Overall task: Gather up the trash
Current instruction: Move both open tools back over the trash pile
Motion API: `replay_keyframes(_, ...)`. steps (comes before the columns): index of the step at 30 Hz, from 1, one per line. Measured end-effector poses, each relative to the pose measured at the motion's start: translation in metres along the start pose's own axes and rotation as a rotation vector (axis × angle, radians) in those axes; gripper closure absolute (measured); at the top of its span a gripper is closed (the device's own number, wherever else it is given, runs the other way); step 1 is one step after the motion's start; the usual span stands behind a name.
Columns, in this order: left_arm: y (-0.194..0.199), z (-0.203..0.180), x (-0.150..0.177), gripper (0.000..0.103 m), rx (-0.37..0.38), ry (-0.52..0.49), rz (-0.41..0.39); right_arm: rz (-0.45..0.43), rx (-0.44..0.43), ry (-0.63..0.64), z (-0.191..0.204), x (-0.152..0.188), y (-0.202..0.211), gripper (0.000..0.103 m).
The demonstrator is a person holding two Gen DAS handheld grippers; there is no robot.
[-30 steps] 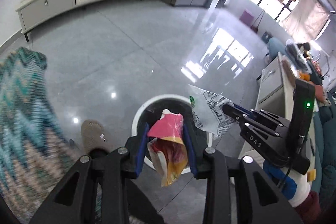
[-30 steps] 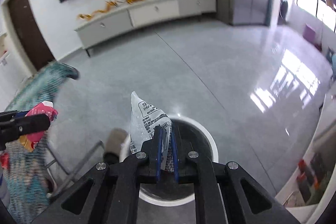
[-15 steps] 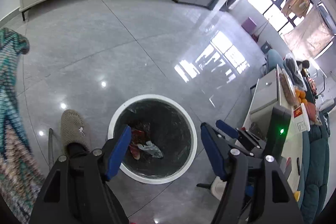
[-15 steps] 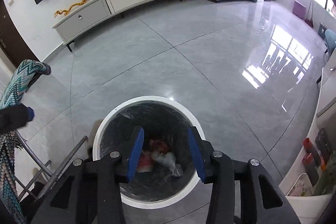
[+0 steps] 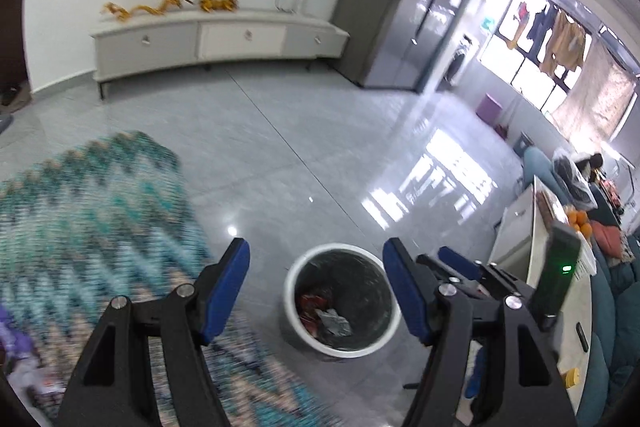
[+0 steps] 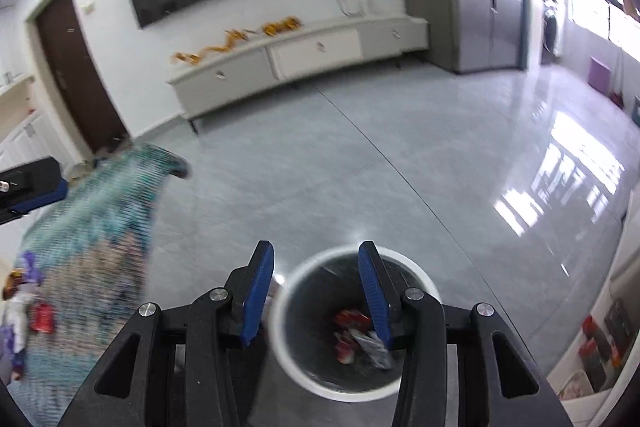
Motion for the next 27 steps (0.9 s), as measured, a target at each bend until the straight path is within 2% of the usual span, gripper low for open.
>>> replay_keyframes(7,0.077,0.065,0.01,0.035,-0.113,0.021,-0.083,-0.086,-0.136,0.093,0.077,-0.018,0.042,0.062)
replay_keyframes(12,0.138,0.12,0.027,0.035,-0.208,0.072,-0.147,-0.117,-0.229,0.174,0.126,-0.023,0.063,0.061)
replay_keyframes(18,0.214,0.166,0.051,0.035,-0.316,0.123,-0.234,-0.142,-0.318,0.26,0.175,-0.026,0.079,0.061)
replay_keyframes(23,0.26,0.19,0.086,0.035,-0.372,0.164,-0.261,-0.141,-0.399,0.31,0.209,-0.021,0.084,0.061)
replay_keyframes(27,0.268,0.195,0.119,0.035,-0.383,0.167,-0.226,-0.113,-0.452,0.352,0.236,-0.011,0.081,0.061)
Point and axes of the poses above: each gripper's, at about its wrist camera, not at the fingertips, and y roughly against the way its jaws point, z to its left, x to its underside, the point moved 1 cm from there along -y, roughly the way its jaws point, and after that the axes turned 1 degree about y, right-handed, at the moved point
